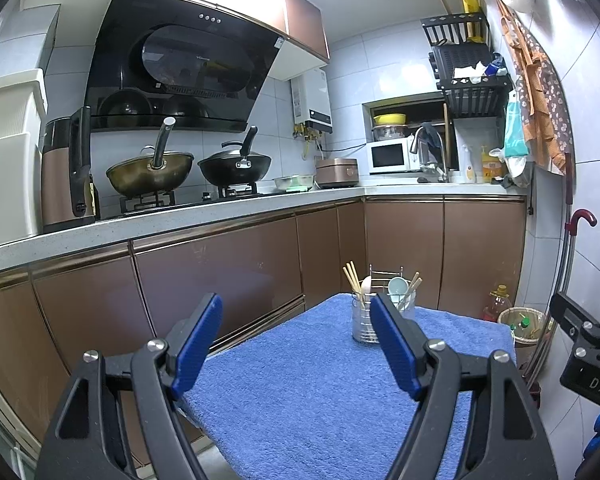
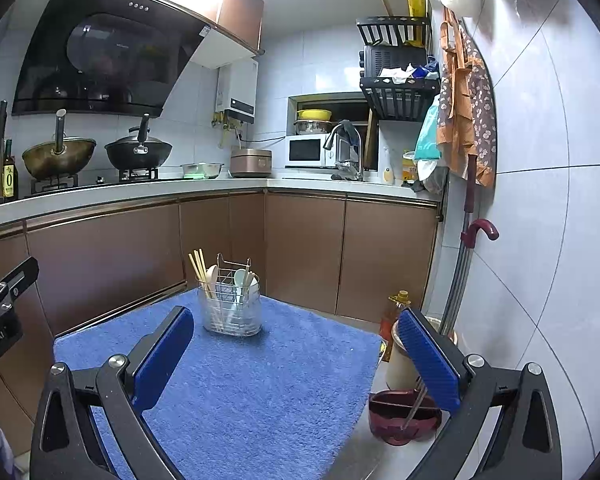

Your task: Organize utensils

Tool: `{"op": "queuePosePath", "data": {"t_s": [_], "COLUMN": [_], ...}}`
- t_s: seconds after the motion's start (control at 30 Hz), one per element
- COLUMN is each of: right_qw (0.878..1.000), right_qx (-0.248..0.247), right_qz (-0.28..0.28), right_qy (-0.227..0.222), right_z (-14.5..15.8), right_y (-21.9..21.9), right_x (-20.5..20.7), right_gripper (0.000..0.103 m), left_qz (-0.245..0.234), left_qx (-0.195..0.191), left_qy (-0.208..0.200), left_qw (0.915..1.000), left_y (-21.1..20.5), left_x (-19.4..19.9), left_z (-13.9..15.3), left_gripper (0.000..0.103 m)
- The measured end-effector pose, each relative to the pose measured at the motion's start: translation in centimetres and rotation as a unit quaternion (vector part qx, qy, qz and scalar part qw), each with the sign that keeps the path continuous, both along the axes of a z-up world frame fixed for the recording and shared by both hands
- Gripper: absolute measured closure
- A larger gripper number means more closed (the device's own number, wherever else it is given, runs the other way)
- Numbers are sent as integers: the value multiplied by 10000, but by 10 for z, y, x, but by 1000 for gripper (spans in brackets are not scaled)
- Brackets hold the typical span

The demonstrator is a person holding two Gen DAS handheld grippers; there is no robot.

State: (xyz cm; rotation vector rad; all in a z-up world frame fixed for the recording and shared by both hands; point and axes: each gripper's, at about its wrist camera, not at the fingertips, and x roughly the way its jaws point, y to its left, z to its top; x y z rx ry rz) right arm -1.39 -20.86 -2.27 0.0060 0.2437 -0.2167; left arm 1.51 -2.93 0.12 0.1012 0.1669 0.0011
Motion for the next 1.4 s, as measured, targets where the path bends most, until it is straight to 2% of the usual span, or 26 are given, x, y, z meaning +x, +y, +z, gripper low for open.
{"op": "queuePosePath", "data": {"t_s": [0.97,1.4], "right_qw": [10000,9999], "right_qx": [14,63], "right_qz": [41,33], "right_qy": [52,119], "right_z": [-5,-13], "right_y": [0,-10], "right_x": [2,6], "right_gripper": [0,0], "left_qz": [-12,-26], "left_qx": [12,-14], "left_qy": [-39,65], "left_qw": [10000,10000], "left_y": [-2,-7], "left_x": [-4,5], "left_z": [2,-1], "left_gripper": [28,28]}}
